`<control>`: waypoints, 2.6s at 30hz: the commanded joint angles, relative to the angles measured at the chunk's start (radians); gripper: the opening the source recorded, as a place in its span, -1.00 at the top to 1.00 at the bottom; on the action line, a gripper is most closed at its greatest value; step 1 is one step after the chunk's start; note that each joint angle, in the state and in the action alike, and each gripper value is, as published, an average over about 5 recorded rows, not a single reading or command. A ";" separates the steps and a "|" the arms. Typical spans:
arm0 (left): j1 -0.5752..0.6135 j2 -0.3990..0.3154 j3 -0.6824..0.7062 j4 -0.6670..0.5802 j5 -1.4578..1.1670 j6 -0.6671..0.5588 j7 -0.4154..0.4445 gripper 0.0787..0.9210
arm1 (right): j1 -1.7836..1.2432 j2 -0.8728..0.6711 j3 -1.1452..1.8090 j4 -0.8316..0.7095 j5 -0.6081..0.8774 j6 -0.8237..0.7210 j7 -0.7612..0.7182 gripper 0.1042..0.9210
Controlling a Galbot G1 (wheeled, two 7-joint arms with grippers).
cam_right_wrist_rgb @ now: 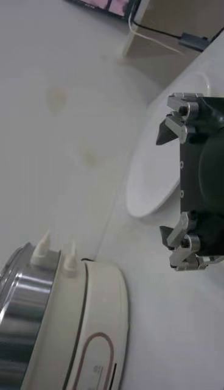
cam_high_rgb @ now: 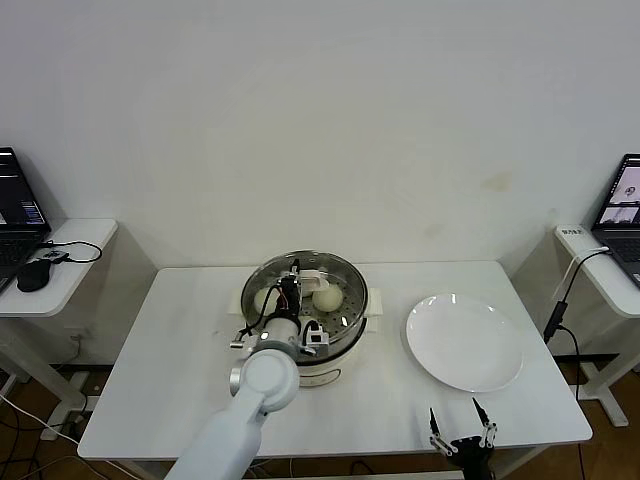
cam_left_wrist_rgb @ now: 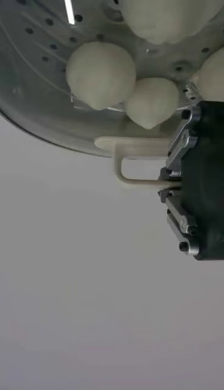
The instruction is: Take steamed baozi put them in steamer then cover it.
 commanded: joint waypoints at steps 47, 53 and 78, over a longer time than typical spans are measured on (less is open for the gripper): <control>0.586 0.120 -0.268 -0.486 -0.673 -0.250 -0.387 -0.72 | -0.014 -0.045 -0.030 0.001 0.038 -0.002 -0.009 -0.76; 0.735 0.088 -0.441 -0.452 -1.303 -0.495 -0.543 -0.77 | -0.028 -0.093 -0.068 0.046 0.100 -0.025 -0.021 -0.76; 1.027 -0.009 -0.576 -0.327 -1.560 -0.667 -0.496 -0.77 | -0.093 -0.199 -0.137 0.154 0.224 -0.107 -0.062 -0.76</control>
